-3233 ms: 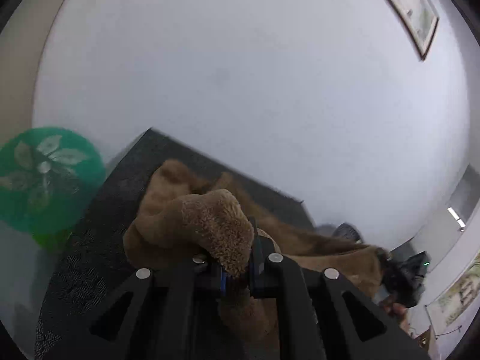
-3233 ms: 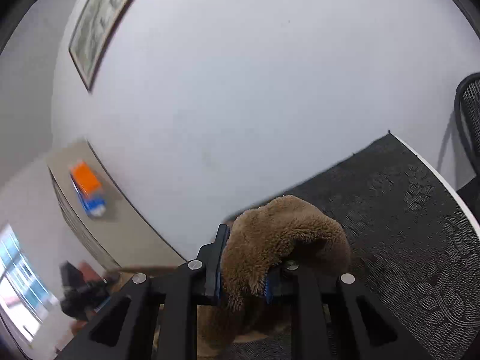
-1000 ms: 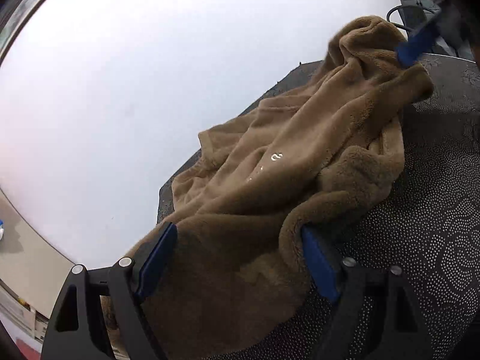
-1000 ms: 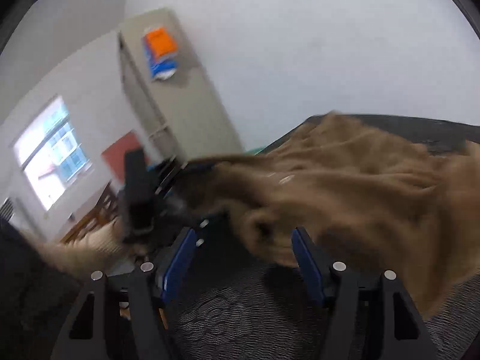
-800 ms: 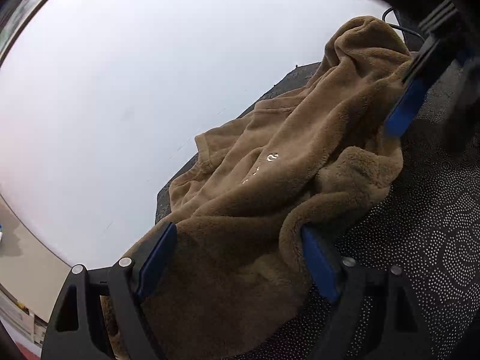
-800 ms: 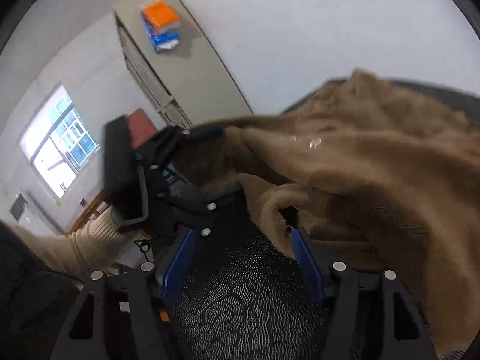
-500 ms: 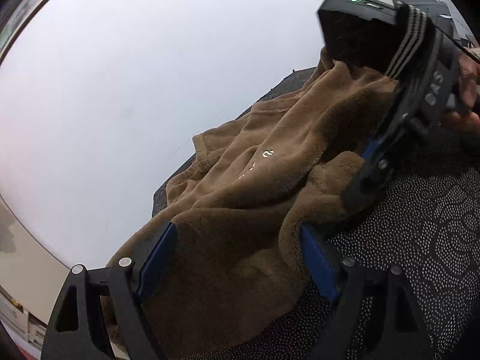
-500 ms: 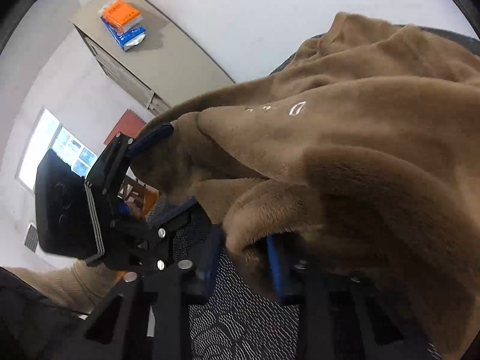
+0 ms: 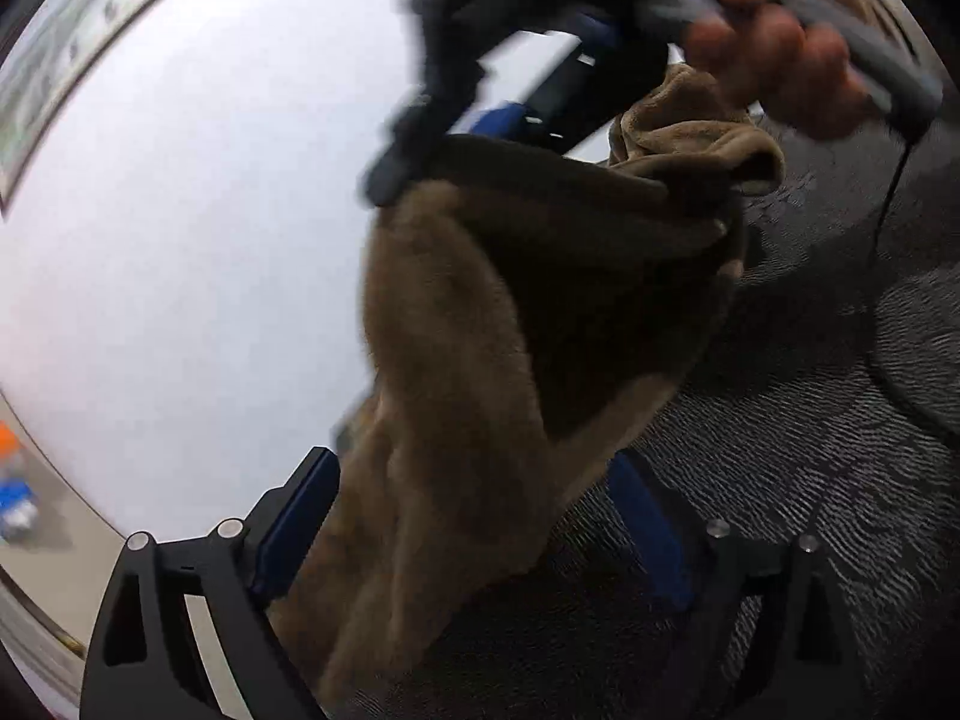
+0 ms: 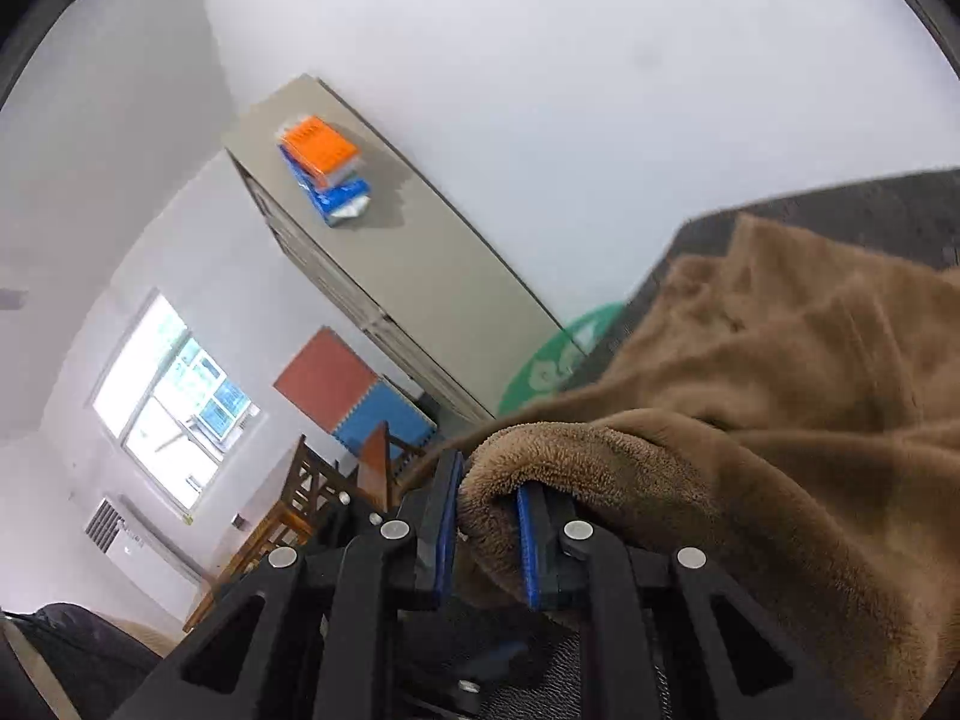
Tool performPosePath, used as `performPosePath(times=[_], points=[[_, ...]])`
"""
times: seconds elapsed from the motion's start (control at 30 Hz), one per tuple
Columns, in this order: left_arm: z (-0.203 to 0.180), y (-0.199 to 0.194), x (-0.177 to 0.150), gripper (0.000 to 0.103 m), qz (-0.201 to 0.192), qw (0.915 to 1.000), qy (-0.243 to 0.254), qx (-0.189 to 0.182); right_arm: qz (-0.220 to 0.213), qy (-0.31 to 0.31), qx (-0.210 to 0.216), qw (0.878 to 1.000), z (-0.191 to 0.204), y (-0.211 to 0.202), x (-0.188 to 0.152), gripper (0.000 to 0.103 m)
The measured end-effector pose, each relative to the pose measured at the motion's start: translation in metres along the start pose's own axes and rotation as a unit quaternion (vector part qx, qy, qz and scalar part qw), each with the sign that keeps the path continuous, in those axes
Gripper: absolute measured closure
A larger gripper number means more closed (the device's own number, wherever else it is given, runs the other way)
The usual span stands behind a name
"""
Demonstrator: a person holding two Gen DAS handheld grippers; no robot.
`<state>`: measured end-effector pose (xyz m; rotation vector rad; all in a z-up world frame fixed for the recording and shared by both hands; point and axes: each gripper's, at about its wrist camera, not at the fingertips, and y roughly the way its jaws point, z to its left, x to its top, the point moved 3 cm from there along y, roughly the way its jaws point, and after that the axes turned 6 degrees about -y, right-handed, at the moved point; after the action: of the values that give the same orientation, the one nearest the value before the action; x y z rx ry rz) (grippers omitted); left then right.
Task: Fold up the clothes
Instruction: 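Regrasp a blanket corner with the right gripper and lift it up, then grasp a blanket edge with the left gripper while the right gripper holds its corner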
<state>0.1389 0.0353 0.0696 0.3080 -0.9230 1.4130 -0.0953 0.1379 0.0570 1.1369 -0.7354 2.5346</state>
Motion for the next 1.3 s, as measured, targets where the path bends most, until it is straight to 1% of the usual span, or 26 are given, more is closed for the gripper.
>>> performPosePath(times=[0.03,0.07,0.1,0.13,0.17,0.2,0.23,0.3,0.33,0.4,0.43,0.47,0.53,0.57,0.63,0.67,0.7,0.73,0.83,0.93,0.97,1.13,1.23,1.3], points=[[-0.002,0.005,0.004,0.008,0.001,0.9999,0.004,0.013,-0.002,-0.003,-0.001,1.0,0.002,-0.003,0.0,0.084],[-0.001,0.008,0.007,0.009,0.002,0.9999,-0.002,0.011,-0.004,-0.007,-0.002,1.0,0.004,-0.005,0.0,0.084],[0.001,0.011,0.01,0.012,0.004,0.9999,-0.012,0.004,-0.006,-0.01,-0.003,1.0,0.006,-0.008,0.0,0.084],[0.007,0.015,0.014,0.018,0.009,0.9995,-0.031,-0.004,-0.007,-0.014,-0.004,1.0,0.008,-0.011,0.0,0.084],[0.014,0.019,0.017,0.048,0.015,0.9983,-0.054,-0.014,-0.009,-0.017,-0.005,1.0,0.011,-0.013,0.0,0.084],[0.021,0.024,0.019,0.085,0.025,0.9971,-0.07,-0.013,-0.011,-0.021,-0.006,1.0,0.013,-0.016,0.0,0.084],[0.029,0.029,0.02,0.09,0.031,0.9958,-0.086,-0.005,-0.013,-0.024,-0.007,1.0,0.015,-0.019,0.0,0.084],[0.051,0.035,0.024,0.09,0.034,0.9919,-0.121,0.019,-0.017,-0.031,-0.009,0.999,0.019,-0.024,0.0,0.084],[0.063,0.036,0.026,0.09,0.03,0.9891,-0.14,0.034,-0.019,-0.038,-0.02,0.999,0.021,-0.029,-0.002,0.079],[0.086,0.033,0.031,0.09,0.018,0.9821,-0.177,0.062,-0.029,-0.065,-0.074,0.995,0.023,-0.047,-0.011,0.053],[0.098,0.032,0.033,0.09,0.011,0.9778,-0.195,0.077,-0.044,-0.085,-0.104,0.99,0.025,-0.06,-0.017,0.029],[0.109,0.031,0.035,0.09,0.006,0.9729,-0.213,0.09,-0.059,-0.105,-0.134,0.984,0.027,-0.074,-0.022,0.024],[0.133,0.031,0.038,0.09,-0.001,0.9617,-0.25,0.114,-0.082,-0.14,-0.201,0.966,0.03,-0.099,-0.032,0.024],[0.145,0.032,0.038,0.09,-0.002,0.9553,-0.27,0.12,-0.089,-0.158,-0.24,0.954,0.03,-0.112,-0.037,0.024],[0.161,0.036,0.038,0.09,-0.003,0.9463,-0.298,0.126,-0.091,-0.201,-0.326,0.919,0.03,-0.134,-0.046,0.024],[0.168,0.038,0.038,0.09,-0.003,0.9419,-0.311,0.128,-0.085,-0.224,-0.363,0.9,0.028,-0.141,-0.051,0.024],[0.171,0.038,0.04,0.09,-0.005,0.9405,-0.314,0.13,-0.077,-0.243,-0.397,0.882,0.025,-0.147,-0.055,0.024],[0.173,0.038,0.042,0.09,-0.006,0.9402,-0.314,0.131,-0.067,-0.259,-0.422,0.867,0.022,-0.149,-0.059,0.024],[0.179,0.038,0.048,0.089,-0.012,0.9391,-0.315,0.136,-0.033,-0.315,-0.466,0.826,0.017,-0.144,-0.072,0.024],[0.188,0.034,0.061,0.088,-0.029,0.9384,-0.316,0.137,0.015,-0.398,-0.471,0.787,0.019,-0.117,-0.085,0.024],[0.191,0.032,0.065,0.088,-0.034,0.9378,-0.318,0.136,0.031,-0.428,-0.469,0.772,0.021,-0.107,-0.09,0.024],[0.207,0.02,0.088,0.088,-0.065,0.9352,-0.321,0.135,0.081,-0.562,-0.457,0.685,0.026,-0.052,-0.108,0.024],[0.225,-0.01,0.093,0.088,-0.08,0.9331,-0.322,0.139,0.107,-0.609,-0.448,0.645,0.018,-0.025,-0.114,0.024],[0.229,-0.016,0.098,0.088,-0.087,0.933,-0.321,0.139,0.117,-0.632,-0.447,0.622,0.014,-0.01,-0.116,0.024]])
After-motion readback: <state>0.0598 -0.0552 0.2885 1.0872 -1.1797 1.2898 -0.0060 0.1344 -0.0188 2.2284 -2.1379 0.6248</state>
